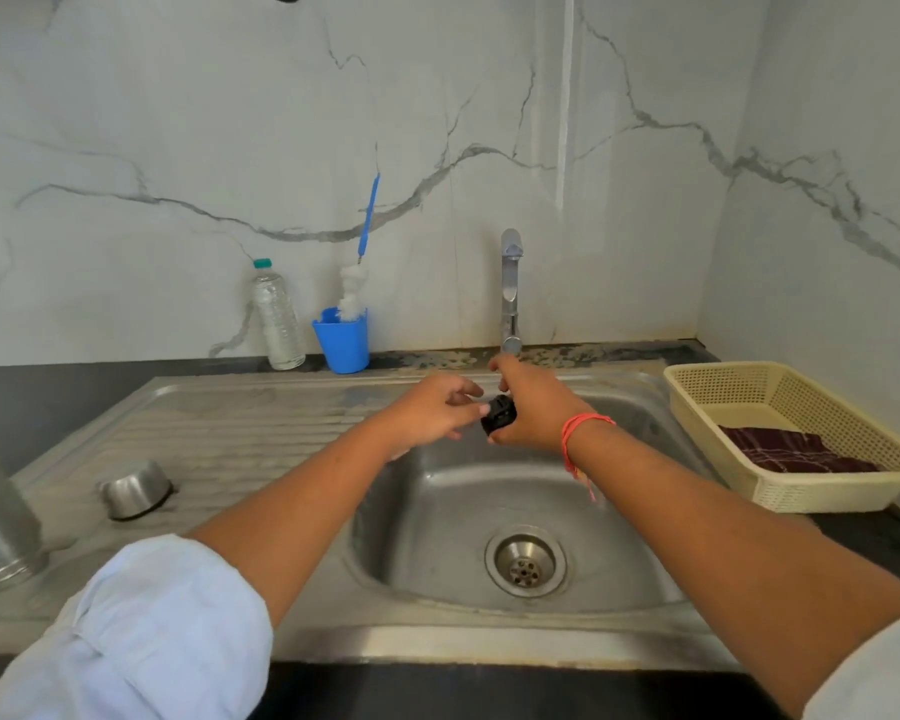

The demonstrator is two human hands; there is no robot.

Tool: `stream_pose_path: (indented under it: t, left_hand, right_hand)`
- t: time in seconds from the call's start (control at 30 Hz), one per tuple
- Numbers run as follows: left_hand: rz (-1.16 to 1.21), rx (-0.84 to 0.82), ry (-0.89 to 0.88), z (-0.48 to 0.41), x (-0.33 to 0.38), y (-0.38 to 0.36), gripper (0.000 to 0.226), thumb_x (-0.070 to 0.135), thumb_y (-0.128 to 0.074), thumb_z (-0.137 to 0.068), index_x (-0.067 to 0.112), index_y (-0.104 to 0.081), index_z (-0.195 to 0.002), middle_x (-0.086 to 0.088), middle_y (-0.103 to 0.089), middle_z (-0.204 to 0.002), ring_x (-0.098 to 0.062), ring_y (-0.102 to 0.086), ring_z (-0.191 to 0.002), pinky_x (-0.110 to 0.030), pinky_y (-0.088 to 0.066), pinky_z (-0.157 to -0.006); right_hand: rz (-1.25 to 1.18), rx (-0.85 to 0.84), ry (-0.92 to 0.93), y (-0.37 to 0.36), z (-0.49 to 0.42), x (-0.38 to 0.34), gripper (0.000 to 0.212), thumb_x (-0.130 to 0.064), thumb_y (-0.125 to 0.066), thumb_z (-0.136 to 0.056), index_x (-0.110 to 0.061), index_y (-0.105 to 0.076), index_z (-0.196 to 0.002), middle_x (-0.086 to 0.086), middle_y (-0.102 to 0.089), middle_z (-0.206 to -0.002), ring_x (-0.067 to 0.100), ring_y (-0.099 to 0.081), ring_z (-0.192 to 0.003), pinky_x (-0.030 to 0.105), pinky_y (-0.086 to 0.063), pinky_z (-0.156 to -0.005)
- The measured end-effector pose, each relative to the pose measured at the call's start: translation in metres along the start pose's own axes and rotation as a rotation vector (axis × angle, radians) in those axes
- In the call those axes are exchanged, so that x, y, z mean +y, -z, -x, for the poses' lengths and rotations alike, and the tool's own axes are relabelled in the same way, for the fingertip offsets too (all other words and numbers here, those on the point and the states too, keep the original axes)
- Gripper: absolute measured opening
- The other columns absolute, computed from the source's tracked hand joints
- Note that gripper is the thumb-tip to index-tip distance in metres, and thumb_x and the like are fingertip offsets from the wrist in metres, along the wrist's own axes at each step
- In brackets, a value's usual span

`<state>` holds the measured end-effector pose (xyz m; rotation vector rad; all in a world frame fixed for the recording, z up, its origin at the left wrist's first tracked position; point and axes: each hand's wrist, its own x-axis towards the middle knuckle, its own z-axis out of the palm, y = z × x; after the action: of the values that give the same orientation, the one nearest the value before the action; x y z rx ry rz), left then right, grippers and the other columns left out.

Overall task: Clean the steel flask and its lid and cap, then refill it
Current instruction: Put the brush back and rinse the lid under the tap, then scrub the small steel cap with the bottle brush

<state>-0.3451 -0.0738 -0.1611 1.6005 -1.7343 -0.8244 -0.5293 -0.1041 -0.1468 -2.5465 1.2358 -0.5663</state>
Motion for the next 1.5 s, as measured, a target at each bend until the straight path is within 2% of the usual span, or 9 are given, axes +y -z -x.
stream_pose_path:
  t: [0.2,0.3,0.4,0.53,0.67,0.83,0.93,1.13,1.5]
  left_hand:
    - [0.136,0.047,0.013,0.058,0.001,0.016,0.026,0.024,-0.081,-0.089,0.016,-0.070,-0.112,-0.008,-0.076,-0.109,-0.022,-0.073,-0.104,-0.041,-0.059,-0.095]
    - [0.167,0.117,0.042,0.091,-0.003,0.037,0.023,0.021,-0.084,-0.085,0.018,-0.069,-0.102,-0.012,-0.077,-0.104,-0.026,-0.073,-0.095,-0.043,-0.060,-0.094]
    - [0.249,0.181,0.078,0.125,-0.008,0.065,0.018,0.010,-0.082,-0.088,0.013,-0.067,-0.098,-0.014,-0.074,-0.098,-0.020,-0.072,-0.083,-0.036,-0.062,-0.087]
    - [0.133,0.283,0.168,0.173,-0.028,0.112,0.022,0.013,-0.082,-0.088,0.007,-0.070,-0.105,-0.021,-0.075,-0.105,-0.024,-0.074,-0.093,-0.038,-0.061,-0.090]
    - [-0.187,0.374,0.305,0.220,-0.057,0.156,0.036,0.027,-0.085,-0.083,0.014,-0.071,-0.113,-0.002,-0.075,-0.100,-0.019,-0.071,-0.100,-0.041,-0.058,-0.095]
    - [-0.392,0.373,0.428,0.269,-0.076,0.181,0.035,0.032,-0.079,-0.085,0.014,-0.073,-0.115,-0.002,-0.074,-0.111,-0.020,-0.068,-0.103,-0.037,-0.055,-0.095]
    - [-0.438,0.403,0.451,0.284,-0.085,0.183,0.036,0.027,-0.076,-0.087,0.009,-0.073,-0.119,-0.008,-0.073,-0.115,-0.024,-0.067,-0.105,-0.037,-0.054,-0.093]
    - [-0.450,0.431,0.483,0.292,-0.100,0.183,0.037,0.027,-0.077,-0.087,0.011,-0.070,-0.120,-0.006,-0.072,-0.113,-0.023,-0.066,-0.102,-0.037,-0.054,-0.090]
    - [-0.495,0.447,0.505,0.282,-0.107,0.179,0.038,0.027,-0.078,-0.087,0.010,-0.070,-0.120,-0.006,-0.070,-0.110,-0.019,-0.060,-0.091,-0.031,-0.052,-0.081]
  right_hand:
    - [-0.094,0.032,0.114,-0.015,0.020,-0.053,0.095,-0.025,-0.087,-0.072,-0.011,-0.035,-0.149,0.012,-0.049,-0.136,0.024,-0.053,-0.120,0.022,-0.039,-0.094]
    - [-0.139,0.062,0.196,-0.022,0.020,-0.088,0.095,-0.028,-0.089,-0.071,-0.012,-0.037,-0.149,0.012,-0.048,-0.136,0.023,-0.054,-0.119,0.027,-0.043,-0.099]
    - [-0.158,0.073,0.263,-0.031,0.018,-0.127,0.093,-0.029,-0.090,-0.070,-0.014,-0.039,-0.146,0.011,-0.051,-0.131,0.023,-0.055,-0.116,0.031,-0.046,-0.099]
    - [-0.166,-0.005,0.360,-0.051,0.014,-0.177,0.088,-0.027,-0.090,-0.071,-0.016,-0.041,-0.143,0.011,-0.053,-0.133,0.024,-0.056,-0.118,0.037,-0.048,-0.100]
    - [-0.065,-0.068,0.438,-0.071,0.011,-0.210,0.072,-0.030,-0.082,-0.082,-0.019,-0.045,-0.142,0.008,-0.050,-0.140,0.024,-0.053,-0.123,0.035,-0.044,-0.103]
    - [0.011,-0.076,0.424,-0.088,0.008,-0.235,0.051,-0.038,-0.073,-0.089,-0.019,-0.054,-0.132,0.007,-0.055,-0.130,0.022,-0.053,-0.118,0.032,-0.043,-0.097]
    - [0.059,-0.108,0.400,-0.096,0.007,-0.246,0.048,-0.041,-0.070,-0.091,-0.019,-0.057,-0.131,0.008,-0.056,-0.129,0.024,-0.052,-0.119,0.033,-0.042,-0.097]
    - [0.128,-0.154,0.366,-0.105,0.005,-0.255,0.044,-0.046,-0.065,-0.093,-0.021,-0.060,-0.128,0.007,-0.057,-0.129,0.025,-0.054,-0.118,0.039,-0.047,-0.100]
    - [0.149,-0.207,0.334,-0.114,-0.002,-0.252,0.043,-0.049,-0.064,-0.093,-0.023,-0.061,-0.127,0.005,-0.060,-0.128,0.023,-0.055,-0.116,0.039,-0.048,-0.100]
